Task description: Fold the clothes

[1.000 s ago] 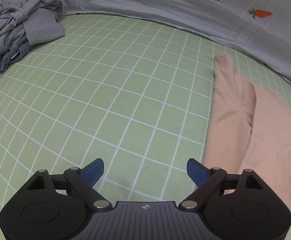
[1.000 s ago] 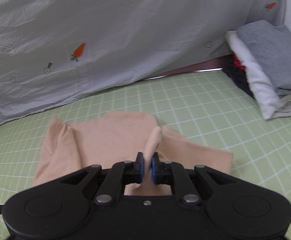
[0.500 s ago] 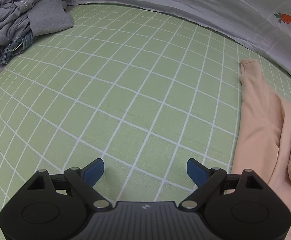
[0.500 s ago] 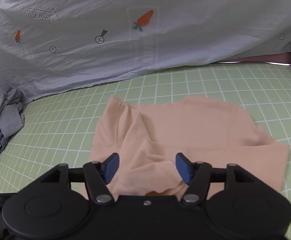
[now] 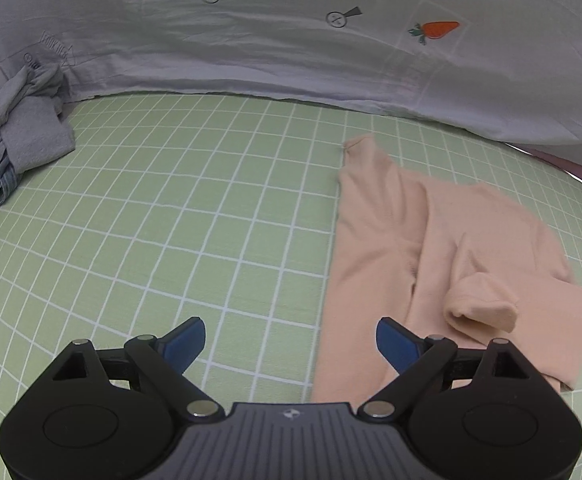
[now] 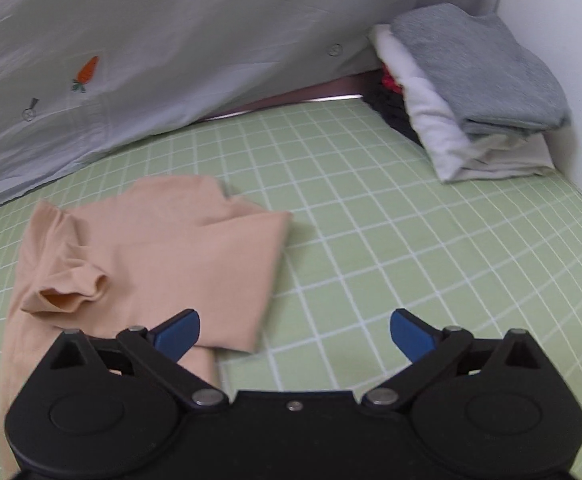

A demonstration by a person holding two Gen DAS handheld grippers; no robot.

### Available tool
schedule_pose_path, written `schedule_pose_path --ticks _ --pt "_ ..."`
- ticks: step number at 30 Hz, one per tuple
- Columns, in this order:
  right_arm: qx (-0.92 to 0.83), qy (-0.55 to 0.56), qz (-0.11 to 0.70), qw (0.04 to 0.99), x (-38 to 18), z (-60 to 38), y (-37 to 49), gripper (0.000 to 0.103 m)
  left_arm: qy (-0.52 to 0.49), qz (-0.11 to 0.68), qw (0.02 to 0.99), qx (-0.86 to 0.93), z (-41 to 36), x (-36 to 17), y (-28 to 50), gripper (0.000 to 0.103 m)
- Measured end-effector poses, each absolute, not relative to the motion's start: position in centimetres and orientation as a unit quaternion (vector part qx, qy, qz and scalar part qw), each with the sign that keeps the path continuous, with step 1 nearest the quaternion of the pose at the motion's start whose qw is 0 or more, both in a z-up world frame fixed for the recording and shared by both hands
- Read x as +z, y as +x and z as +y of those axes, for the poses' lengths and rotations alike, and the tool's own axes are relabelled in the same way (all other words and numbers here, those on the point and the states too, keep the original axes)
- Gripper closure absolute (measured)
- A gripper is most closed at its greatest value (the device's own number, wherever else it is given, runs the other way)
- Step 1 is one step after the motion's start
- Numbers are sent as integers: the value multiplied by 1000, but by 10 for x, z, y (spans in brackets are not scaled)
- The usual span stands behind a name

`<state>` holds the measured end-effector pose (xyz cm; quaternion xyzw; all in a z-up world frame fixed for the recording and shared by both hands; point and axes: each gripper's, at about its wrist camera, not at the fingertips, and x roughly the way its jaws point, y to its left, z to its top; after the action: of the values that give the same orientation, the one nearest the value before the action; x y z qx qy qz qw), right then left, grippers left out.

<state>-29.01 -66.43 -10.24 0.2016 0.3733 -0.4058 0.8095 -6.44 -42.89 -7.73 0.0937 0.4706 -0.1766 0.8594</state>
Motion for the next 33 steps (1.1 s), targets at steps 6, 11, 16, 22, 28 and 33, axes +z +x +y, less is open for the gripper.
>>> schedule_pose_path --ticks 6,11,16,22,28,33 --pt "-474 219 370 768 -114 -694 -329 0 128 453 852 -227 -473 -73 -75 11" --pt "-503 258 379 733 -132 -720 -338 0 175 438 838 -273 -507 -77 -80 11" --pt "-497 262 394 728 -143 -729 -328 0 215 427 819 -318 -530 -91 -89 16" --pt "-469 254 413 738 -151 -725 -313 0 220 417 814 -341 -544 -103 -87 58" --pt "-463 243 426 739 -154 -724 -305 0 141 407 837 -339 -522 -91 -72 94" --pt "-456 230 434 742 -154 -720 -298 0 41 411 859 -304 -483 -71 -50 96"
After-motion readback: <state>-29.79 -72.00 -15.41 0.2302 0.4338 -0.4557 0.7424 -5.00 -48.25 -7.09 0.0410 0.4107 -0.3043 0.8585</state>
